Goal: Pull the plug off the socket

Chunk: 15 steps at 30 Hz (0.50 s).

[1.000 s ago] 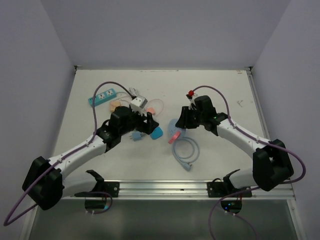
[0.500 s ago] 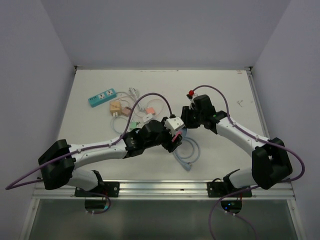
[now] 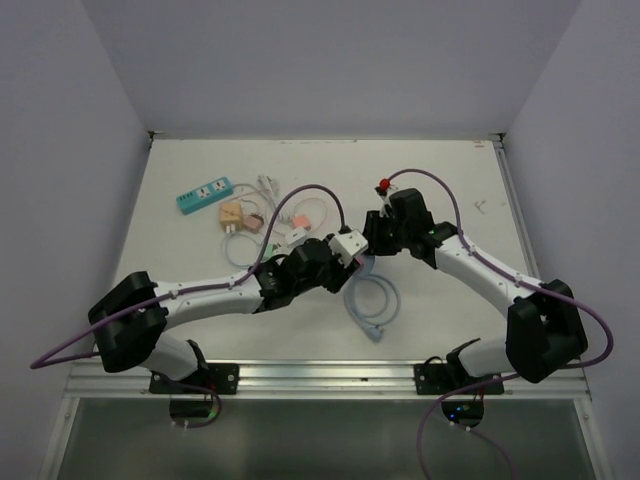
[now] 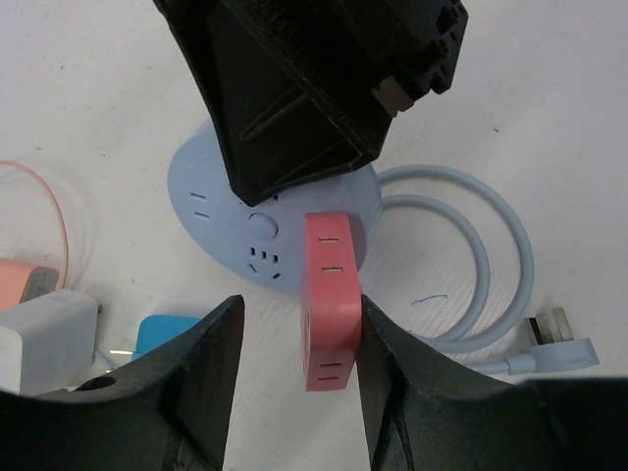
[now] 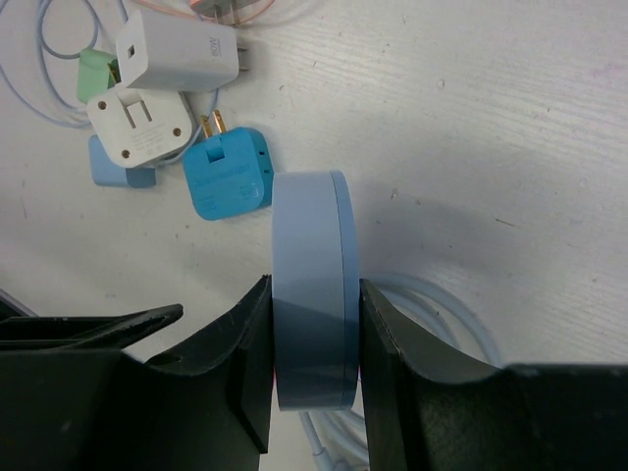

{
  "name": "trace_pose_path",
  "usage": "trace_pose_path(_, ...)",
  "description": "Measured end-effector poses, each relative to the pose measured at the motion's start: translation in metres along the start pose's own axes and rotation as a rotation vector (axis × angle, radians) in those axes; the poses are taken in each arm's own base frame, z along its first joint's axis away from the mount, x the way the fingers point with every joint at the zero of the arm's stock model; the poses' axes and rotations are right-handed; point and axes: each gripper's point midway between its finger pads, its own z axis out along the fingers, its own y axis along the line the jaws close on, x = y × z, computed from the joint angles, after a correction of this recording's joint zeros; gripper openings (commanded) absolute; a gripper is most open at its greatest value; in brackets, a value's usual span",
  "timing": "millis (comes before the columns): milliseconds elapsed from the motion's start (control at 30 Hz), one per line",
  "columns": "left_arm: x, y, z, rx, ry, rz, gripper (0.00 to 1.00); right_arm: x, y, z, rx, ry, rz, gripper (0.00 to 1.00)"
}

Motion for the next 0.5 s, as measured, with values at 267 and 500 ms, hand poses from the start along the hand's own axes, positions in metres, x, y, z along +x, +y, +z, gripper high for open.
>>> trace_pose_path(267,-0.005,0.013,-0.002,0.013,-0.015,-0.021,0.55,-0.003,0.003,0.0,-0.02,-0.009,-0.002,0.0)
trace_pose_path(500,-0.009,0.017,-0.005,0.081,-0.029,-0.038,0.72,-0.004,0.009,-0.001,-0.049,-0.011,-0.014,0.0)
